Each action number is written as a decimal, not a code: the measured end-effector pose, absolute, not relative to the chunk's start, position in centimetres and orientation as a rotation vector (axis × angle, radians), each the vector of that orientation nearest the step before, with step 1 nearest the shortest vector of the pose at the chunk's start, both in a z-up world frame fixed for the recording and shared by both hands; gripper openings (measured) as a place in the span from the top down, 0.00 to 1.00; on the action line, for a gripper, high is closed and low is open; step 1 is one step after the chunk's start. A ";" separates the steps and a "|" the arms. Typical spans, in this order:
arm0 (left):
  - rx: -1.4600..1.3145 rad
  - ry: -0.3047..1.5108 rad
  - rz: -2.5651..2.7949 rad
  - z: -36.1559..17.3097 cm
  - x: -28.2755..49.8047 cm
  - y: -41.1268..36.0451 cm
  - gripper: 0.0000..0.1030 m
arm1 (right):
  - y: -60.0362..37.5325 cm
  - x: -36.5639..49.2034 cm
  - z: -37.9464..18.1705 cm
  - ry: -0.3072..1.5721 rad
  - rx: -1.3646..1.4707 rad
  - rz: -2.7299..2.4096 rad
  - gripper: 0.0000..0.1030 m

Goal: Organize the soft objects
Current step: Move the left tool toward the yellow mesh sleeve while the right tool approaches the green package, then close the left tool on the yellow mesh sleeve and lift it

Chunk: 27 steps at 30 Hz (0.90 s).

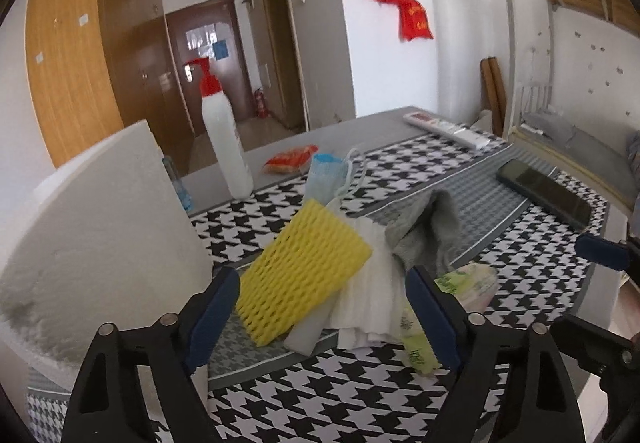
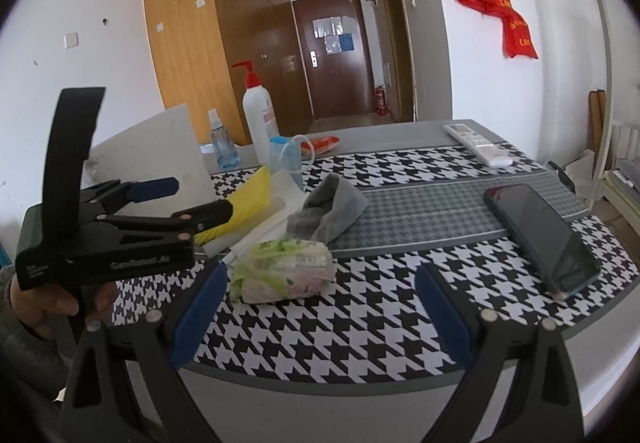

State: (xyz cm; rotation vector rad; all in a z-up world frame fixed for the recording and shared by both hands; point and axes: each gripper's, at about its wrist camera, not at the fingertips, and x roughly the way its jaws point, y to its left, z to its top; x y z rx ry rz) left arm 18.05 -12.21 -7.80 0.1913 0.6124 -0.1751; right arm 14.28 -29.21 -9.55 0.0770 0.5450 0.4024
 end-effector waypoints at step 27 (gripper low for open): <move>0.190 0.787 -0.152 -11.0 22.8 -11.8 0.40 | -27.4 18.2 -10.6 0.645 0.033 0.473 0.06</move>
